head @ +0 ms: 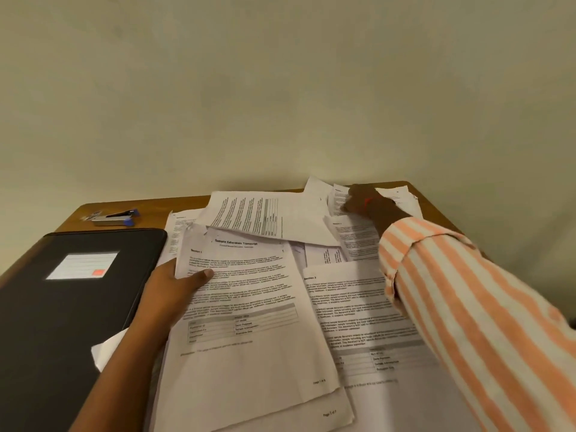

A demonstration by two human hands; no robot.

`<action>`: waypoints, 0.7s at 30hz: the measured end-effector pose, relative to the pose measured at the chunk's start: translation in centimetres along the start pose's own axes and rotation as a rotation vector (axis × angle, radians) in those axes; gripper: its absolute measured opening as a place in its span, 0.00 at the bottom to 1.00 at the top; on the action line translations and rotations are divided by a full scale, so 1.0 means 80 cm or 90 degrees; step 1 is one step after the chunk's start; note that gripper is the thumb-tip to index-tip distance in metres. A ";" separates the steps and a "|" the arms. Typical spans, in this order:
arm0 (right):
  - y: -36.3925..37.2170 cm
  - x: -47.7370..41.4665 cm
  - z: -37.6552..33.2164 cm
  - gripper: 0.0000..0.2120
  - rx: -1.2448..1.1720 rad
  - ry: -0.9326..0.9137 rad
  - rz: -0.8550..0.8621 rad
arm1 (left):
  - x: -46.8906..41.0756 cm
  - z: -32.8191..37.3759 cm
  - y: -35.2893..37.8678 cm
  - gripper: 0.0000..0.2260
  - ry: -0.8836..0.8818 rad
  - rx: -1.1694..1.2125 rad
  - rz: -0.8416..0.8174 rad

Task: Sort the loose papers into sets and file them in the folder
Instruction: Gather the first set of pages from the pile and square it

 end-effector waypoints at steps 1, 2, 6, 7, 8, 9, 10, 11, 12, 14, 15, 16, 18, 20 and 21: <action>0.005 -0.002 -0.001 0.21 0.019 -0.007 0.012 | 0.001 0.002 -0.001 0.06 -0.001 0.002 0.006; 0.012 -0.004 0.001 0.22 0.033 -0.009 0.011 | 0.001 0.004 -0.001 0.06 -0.001 0.001 0.011; 0.035 -0.017 0.009 0.26 0.039 -0.023 0.036 | 0.004 0.006 0.002 0.05 0.001 -0.025 0.020; 0.037 -0.019 0.009 0.27 0.038 -0.033 0.054 | 0.005 0.006 0.002 0.06 0.001 -0.028 0.020; 0.041 -0.021 0.010 0.28 0.042 -0.037 0.060 | 0.006 0.006 0.002 0.06 0.001 -0.030 0.018; 0.043 -0.019 0.009 0.29 0.063 -0.045 0.066 | 0.006 0.007 0.002 0.06 0.000 -0.032 0.017; 0.046 -0.018 0.009 0.29 0.089 -0.052 0.070 | 0.007 0.007 0.002 0.07 -0.003 -0.035 0.016; 0.049 -0.017 0.009 0.28 0.114 -0.059 0.080 | 0.007 0.008 0.002 0.07 -0.007 -0.036 0.016; 0.052 -0.015 0.007 0.25 0.132 -0.068 0.094 | 0.007 0.008 0.002 0.08 -0.011 -0.037 0.017; 0.057 -0.007 0.004 0.19 0.175 -0.098 0.148 | 0.007 0.008 0.002 0.08 -0.017 -0.036 0.015; 0.059 -0.003 0.002 0.16 0.191 -0.108 0.186 | 0.007 0.009 0.003 0.08 -0.017 -0.034 0.013; 0.061 -0.001 0.003 0.16 0.202 -0.112 0.217 | 0.008 0.009 0.003 0.08 -0.017 -0.032 0.011; 0.063 0.001 0.006 0.17 0.169 -0.107 0.261 | 0.010 0.010 0.003 0.07 -0.018 -0.031 0.009; 0.065 0.001 0.008 0.17 0.133 -0.109 0.279 | 0.012 0.011 0.004 0.07 -0.020 -0.028 0.008; 0.065 0.001 0.008 0.17 0.130 -0.111 0.281 | 0.012 0.012 0.004 0.07 -0.019 -0.028 0.008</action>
Point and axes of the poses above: each hand's wrist, its own x-axis away from the middle knuckle, its own y-axis out of the palm, z = x × y, the point moved 4 cm from there along -x, towards the middle knuckle, and after that the axes turned 15 degrees about -y, right-handed, at the moved point
